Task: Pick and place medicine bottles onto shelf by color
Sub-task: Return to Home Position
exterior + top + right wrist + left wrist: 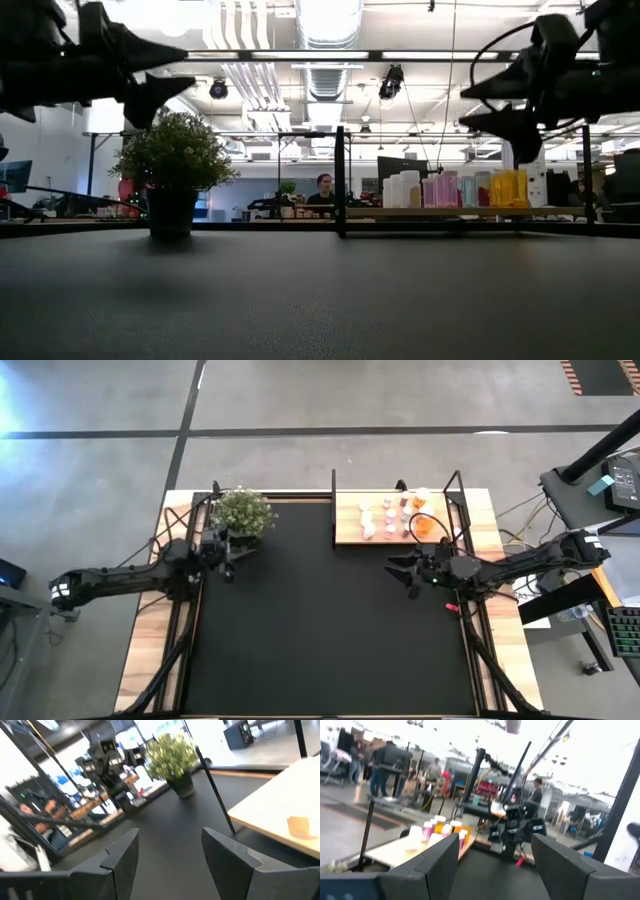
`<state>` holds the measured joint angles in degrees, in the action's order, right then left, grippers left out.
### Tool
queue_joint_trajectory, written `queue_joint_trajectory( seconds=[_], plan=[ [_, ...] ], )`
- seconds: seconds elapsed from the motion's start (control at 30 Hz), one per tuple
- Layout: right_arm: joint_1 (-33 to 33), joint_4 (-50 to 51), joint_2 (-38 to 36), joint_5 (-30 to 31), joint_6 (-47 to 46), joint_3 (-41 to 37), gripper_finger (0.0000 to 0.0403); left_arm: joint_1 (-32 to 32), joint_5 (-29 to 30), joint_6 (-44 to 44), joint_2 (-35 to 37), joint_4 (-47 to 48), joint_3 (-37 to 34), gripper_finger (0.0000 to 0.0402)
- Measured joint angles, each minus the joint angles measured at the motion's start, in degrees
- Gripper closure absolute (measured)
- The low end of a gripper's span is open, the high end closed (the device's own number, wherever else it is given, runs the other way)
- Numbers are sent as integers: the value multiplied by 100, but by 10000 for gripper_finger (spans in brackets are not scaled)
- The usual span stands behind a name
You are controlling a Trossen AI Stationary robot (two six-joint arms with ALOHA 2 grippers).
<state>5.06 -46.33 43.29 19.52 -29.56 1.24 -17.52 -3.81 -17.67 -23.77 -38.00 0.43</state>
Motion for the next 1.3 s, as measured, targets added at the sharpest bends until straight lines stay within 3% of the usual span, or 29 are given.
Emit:
queue_joint_trajectory(
  seconds=[0.27, 0.57, 1.0, 1.3],
  plan=[
    [0, 557, -1504, 0, -1, -3, 197, 0, 0, 2, 700, -2, -4, 168],
    [0, 580, -2704, 1, 0, -3, 197, 2, 0, 2, 1505, -27, -11, 168],
    [-9, 585, -3741, 1, -2, -9, 197, 2, -2, 4, 2238, -23, -17, 168],
    [-9, 736, -4317, 1, -2, -9, 197, 7, -4, 4, 2080, -52, -17, 168]
  ],
)
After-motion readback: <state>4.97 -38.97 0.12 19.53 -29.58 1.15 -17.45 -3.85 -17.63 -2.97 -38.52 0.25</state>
